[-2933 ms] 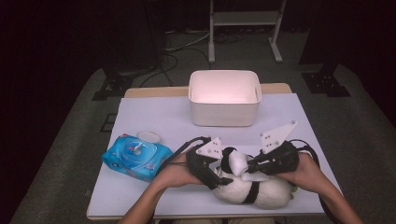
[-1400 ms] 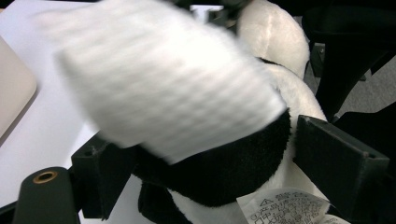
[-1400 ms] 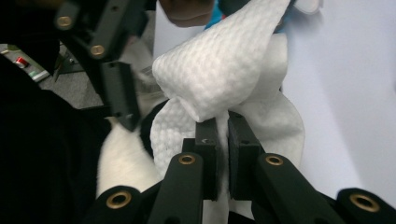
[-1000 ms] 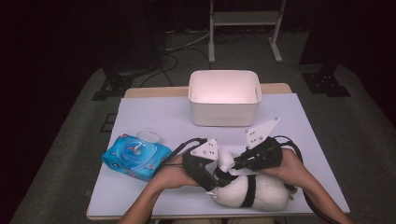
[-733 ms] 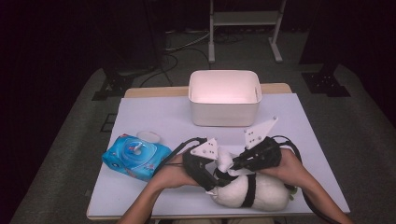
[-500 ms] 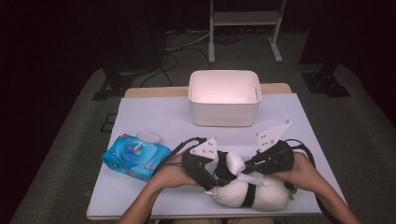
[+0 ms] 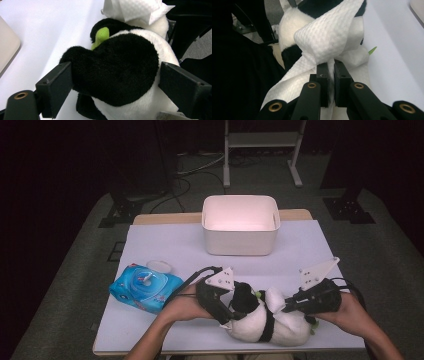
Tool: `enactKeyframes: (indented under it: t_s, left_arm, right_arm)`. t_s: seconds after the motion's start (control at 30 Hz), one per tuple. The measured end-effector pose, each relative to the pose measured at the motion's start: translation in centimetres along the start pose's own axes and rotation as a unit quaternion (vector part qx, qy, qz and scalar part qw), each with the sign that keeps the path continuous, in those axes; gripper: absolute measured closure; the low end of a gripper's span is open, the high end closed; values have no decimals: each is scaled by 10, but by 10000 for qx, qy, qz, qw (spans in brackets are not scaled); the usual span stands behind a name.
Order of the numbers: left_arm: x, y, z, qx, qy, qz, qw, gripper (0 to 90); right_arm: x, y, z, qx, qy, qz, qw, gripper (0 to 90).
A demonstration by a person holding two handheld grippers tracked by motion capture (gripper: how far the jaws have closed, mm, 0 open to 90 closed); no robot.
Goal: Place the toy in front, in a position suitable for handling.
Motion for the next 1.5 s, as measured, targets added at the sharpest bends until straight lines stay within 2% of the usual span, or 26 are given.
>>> enactKeyframes:
  t_s: [0.2, 0.27, 0.33, 0.4, 0.5, 0.63, 0.73, 0.8, 0.83, 0.87, 0.93, 1.03, 1.1, 1.17, 1.33, 1.43, 1.5]
  left_arm:
    - [2, 0, -3, 7, 22, 23, 10000, 109]
    - [3, 0, -4, -64, 96, -20, 9999, 106]
    - [7, 3, -6, 10, 8, -55, 10000, 104]
    - [8, 8, -5, 61, 70, -65, 9999, 97]
    - [4, 9, -3, 134, 109, 51, 9998, 92]
    - [-3, 10, -1, 362, 210, 299, 9987, 83]
    - [-10, 13, 2, 688, 340, 556, 9955, 69]
    - [-13, 13, 4, 796, 410, 714, 9934, 78]
    - [-13, 12, 3, 788, 404, 806, 9928, 118]
    - [-12, 12, 3, 693, 403, 808, 9935, 154]
    - [-10, 10, 0, 571, 419, 826, 9941, 294]
    - [-6, 8, -7, 344, 437, 750, 9956, 427]
    - [-4, 10, -12, 222, 372, 663, 9969, 477]
    - [-2, 13, -16, 190, 305, 617, 9974, 519]
    - [-1, 24, -26, 40, 267, 551, 9981, 618]
    - [-1, 30, -32, -59, 379, 515, 9979, 676]
    - [-3, 33, -32, 11, 512, 604, 9969, 678]
  right_arm:
    - [-11, 2, 0, 63, 7, -45, 10000, 837]
    - [-15, 2, -1, 113, 2, -106, 9999, 838]
    - [-18, 3, -2, 118, -24, -160, 9998, 838]
    - [-20, 4, -2, 115, -46, -224, 9997, 838]
    - [-19, 5, -2, 164, -24, -162, 9997, 837]
    - [-19, 6, -1, 136, -47, -217, 9997, 837]
    - [-19, 7, 0, 164, -51, -240, 9996, 837]
    - [-19, 7, 1, 186, -57, -257, 9995, 836]
    - [-19, 7, 1, 190, -64, -259, 9995, 836]
    - [-19, 7, 1, 187, -80, -266, 9994, 836]
    - [-18, 6, 2, 167, -110, -236, 9995, 835]
    - [-17, 4, 1, 127, -168, -240, 9995, 833]
    - [-15, 2, 0, 132, -191, -188, 9996, 833]
    - [-13, -1, -1, 135, -182, -133, 9997, 832]
    - [-9, -13, -6, 101, -232, -53, 9997, 832]
    - [-9, -24, -9, 20, -298, -83, 9995, 832]
    - [-10, -28, -9, -52, -311, -104, 9994, 831]
Point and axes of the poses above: each handheld gripper's, and its own axes: x roughly backward along the jaws, z roughly out of its underside, y roughly to its left, the point moved 4 cm from there along -x, roughly forward along the jaws, and after that the axes turned 11 degrees about -y, right-handed, at the moved point
